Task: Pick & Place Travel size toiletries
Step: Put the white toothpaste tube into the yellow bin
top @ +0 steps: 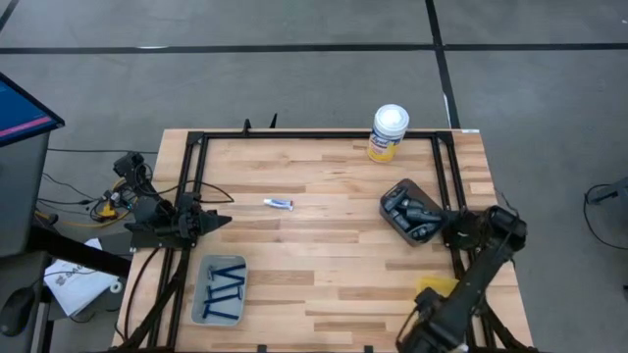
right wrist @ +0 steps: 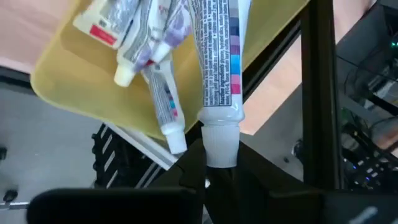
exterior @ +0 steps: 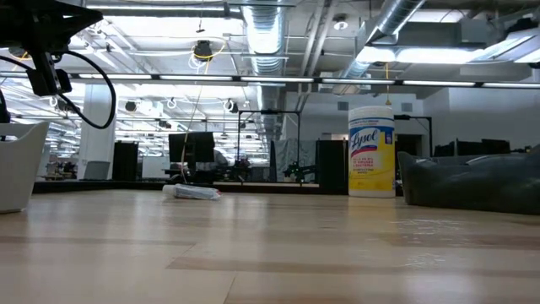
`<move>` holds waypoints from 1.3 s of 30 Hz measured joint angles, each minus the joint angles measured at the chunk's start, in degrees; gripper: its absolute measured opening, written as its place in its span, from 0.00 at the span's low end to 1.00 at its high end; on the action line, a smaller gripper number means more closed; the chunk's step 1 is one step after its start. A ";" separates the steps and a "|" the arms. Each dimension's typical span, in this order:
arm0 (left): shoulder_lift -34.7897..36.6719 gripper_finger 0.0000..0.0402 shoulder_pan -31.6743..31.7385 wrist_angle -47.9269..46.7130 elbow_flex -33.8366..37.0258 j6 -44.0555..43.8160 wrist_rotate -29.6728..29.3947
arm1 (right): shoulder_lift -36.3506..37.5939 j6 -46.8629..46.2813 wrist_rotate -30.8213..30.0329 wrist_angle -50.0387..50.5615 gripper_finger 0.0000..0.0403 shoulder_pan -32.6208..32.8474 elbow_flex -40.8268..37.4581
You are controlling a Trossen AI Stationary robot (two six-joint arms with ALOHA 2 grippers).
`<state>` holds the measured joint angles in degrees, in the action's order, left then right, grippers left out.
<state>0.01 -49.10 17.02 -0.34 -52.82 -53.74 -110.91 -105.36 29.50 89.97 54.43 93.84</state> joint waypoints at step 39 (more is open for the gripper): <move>0.00 0.00 -0.01 0.02 0.00 0.00 0.00 | -0.04 56.19 -36.47 -37.65 0.48 -53.87 12.88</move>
<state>0.01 -49.11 17.04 -0.34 -52.82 -53.74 -110.96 -49.17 -6.97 52.33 0.56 106.72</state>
